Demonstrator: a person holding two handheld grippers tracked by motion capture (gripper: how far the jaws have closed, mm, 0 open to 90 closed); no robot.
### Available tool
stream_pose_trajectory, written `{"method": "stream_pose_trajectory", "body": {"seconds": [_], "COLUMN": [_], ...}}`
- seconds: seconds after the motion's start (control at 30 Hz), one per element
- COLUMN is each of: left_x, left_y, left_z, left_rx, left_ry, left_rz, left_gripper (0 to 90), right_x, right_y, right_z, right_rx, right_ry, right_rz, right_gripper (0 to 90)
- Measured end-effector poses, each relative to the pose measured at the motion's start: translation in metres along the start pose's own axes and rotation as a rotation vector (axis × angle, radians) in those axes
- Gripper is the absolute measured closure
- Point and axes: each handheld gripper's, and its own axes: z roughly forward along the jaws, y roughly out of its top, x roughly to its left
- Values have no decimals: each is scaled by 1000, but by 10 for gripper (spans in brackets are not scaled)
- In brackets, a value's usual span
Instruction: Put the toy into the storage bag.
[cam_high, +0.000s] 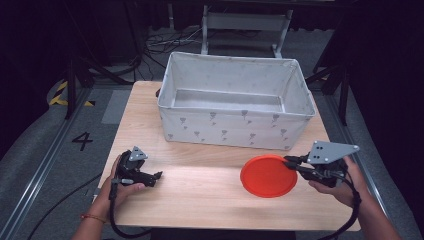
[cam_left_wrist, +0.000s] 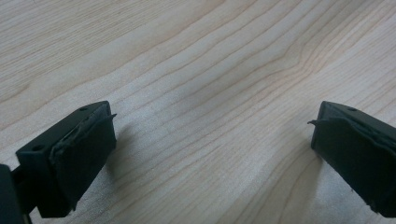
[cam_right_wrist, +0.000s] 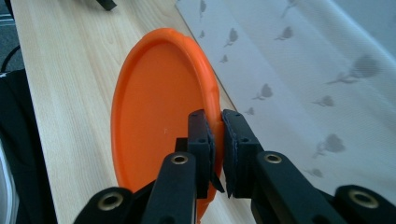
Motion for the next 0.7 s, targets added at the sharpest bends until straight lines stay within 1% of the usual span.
{"method": "stream_pose_trajectory", "body": {"seconds": [0.13, 0.27, 0.4, 0.5, 0.53, 0.57, 0.6, 0.63, 0.7], "left_x": [0, 0, -1, 0, 0, 0, 0, 0, 0], "left_y": [0, 0, 0, 0, 0, 0, 0, 0, 0], "left_z": [0, 0, 0, 0, 0, 0, 0, 0, 0], "left_rx": [1, 1, 3, 1, 1, 1, 1, 1, 4], "left_ry": [3, 3, 1, 2, 2, 2, 2, 2, 1], "left_rz": [-3, -4, -7, -4, -4, -3, -3, -3, -7], "left_gripper": [3, 2, 3, 2, 3, 2, 2, 2, 2], "right_x": [-9, -15, -18, -21, -21, -23, -23, -24, -26], "right_y": [1, 4, 5, 9, 9, 12, 12, 15, 21], "right_z": [-17, -31, -37, -45, -45, -51, -51, -54, -61], "right_rx": [10, 31, 42, 37, 37, 35, 35, 32, 32], "right_ry": [-23, -39, -51, -67, -67, -69, -69, -79, -82], "right_rz": [13, 13, 13, 12, 12, 7, 7, 10, -7], "right_gripper": [828, 828, 828, 828, 828, 828, 828, 828, 828]}}
